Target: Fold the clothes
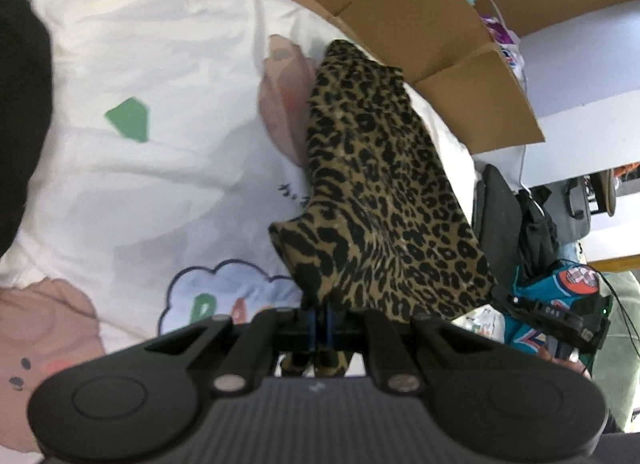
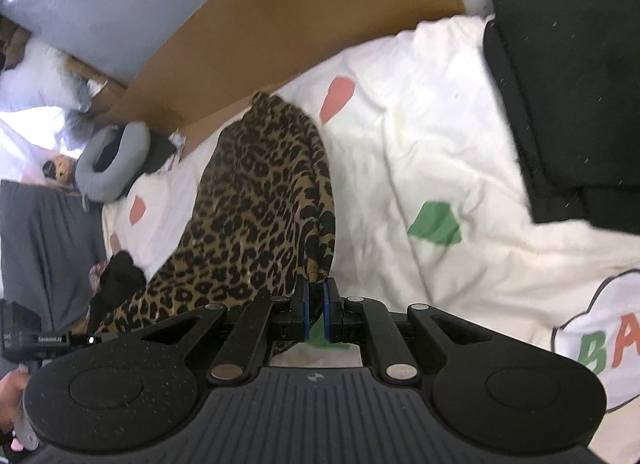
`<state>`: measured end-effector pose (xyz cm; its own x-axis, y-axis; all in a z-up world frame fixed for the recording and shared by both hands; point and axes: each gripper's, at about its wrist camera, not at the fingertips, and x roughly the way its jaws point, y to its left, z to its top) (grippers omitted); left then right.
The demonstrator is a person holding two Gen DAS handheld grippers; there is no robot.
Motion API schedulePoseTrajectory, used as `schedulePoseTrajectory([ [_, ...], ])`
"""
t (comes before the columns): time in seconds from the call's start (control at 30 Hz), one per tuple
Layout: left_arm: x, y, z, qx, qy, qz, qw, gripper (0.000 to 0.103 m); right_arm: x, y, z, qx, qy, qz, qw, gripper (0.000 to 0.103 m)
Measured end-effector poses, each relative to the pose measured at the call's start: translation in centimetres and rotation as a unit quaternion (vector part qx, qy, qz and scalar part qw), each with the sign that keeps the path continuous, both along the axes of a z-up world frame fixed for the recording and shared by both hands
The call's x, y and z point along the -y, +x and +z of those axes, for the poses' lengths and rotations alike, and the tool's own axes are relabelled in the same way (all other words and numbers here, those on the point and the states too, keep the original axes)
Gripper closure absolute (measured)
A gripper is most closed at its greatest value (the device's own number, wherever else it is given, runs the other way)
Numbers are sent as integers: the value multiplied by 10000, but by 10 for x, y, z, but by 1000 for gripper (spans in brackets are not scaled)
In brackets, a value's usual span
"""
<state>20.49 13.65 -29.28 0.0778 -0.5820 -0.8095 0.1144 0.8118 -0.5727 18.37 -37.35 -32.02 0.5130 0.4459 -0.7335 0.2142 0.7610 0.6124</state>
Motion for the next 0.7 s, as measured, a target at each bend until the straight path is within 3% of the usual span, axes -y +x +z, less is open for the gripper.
schedulePoseTrajectory([
  [0.23,-17,-5,-33,-195,44,161,9997,98,-11,-3,-21,-271,1,165,9995,99],
  [0.7,-11,-10,-99,-398,96,225,9989,98,0,-17,-76,-733,22,85,9973,103],
])
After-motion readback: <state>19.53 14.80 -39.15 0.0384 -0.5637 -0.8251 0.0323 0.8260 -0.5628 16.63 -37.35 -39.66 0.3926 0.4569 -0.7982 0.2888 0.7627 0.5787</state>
